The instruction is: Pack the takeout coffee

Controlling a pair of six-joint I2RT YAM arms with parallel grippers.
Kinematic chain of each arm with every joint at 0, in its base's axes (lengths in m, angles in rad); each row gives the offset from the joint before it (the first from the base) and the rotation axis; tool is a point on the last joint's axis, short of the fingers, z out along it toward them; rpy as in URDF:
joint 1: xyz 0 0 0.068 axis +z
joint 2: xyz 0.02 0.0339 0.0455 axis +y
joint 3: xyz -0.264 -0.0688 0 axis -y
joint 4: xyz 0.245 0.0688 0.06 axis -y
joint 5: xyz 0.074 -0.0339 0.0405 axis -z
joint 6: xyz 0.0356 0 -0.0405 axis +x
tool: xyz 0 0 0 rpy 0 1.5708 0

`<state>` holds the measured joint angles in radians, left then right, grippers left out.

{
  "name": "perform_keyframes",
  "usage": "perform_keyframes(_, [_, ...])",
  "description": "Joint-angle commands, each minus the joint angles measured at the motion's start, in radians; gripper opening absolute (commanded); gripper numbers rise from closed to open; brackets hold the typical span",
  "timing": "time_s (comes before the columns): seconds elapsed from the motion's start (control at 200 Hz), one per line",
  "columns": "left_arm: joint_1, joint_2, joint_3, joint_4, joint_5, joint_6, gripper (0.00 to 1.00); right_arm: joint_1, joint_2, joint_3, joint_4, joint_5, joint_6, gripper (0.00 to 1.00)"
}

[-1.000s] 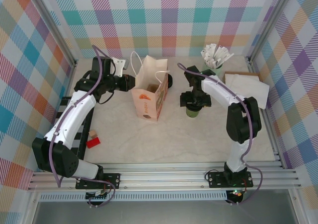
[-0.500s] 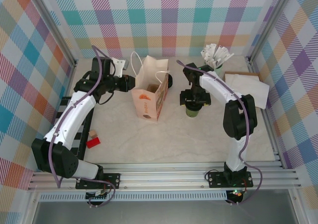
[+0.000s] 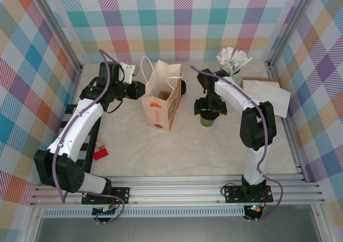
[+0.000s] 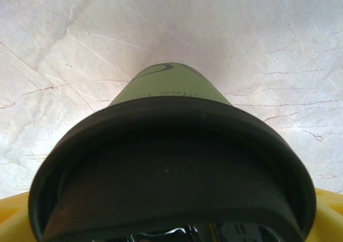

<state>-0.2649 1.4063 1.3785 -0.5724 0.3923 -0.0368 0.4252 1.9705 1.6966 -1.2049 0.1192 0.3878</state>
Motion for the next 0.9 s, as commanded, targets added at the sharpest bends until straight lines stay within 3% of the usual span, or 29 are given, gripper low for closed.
perform_keyframes(0.0, [0.006, -0.022, -0.003, -0.01, 0.006, 0.006, 0.13, -0.008, 0.013, 0.02, -0.011, 0.0, 0.008, 0.92])
perform_keyframes(0.15, [0.007, -0.02, 0.013, -0.011, 0.03, -0.045, 0.1, -0.007, 0.0, -0.002, 0.001, 0.022, -0.004, 0.8])
perform_keyframes(0.225, [0.003, -0.021, 0.022, -0.001, 0.035, -0.122, 0.03, -0.009, -0.008, 0.004, -0.007, 0.032, -0.021, 0.74])
perform_keyframes(0.515, [-0.072, -0.006, -0.006, 0.055, -0.012, -0.692, 0.0, -0.01, -0.051, 0.11, -0.102, 0.068, -0.062, 0.7])
perform_keyframes(0.75, [-0.172, 0.011, 0.012, 0.119, -0.012, -0.847, 0.0, -0.011, -0.067, 0.255, -0.195, 0.094, -0.089, 0.7])
perform_keyframes(0.845, [-0.244, 0.019, 0.041, 0.065, -0.053, -0.828, 0.0, -0.017, -0.069, 0.328, -0.249, 0.101, -0.106, 0.71])
perform_keyframes(0.895, [-0.265, 0.013, 0.05, 0.009, -0.092, -0.813, 0.12, -0.019, -0.074, 0.357, -0.272, 0.1, -0.114, 0.71])
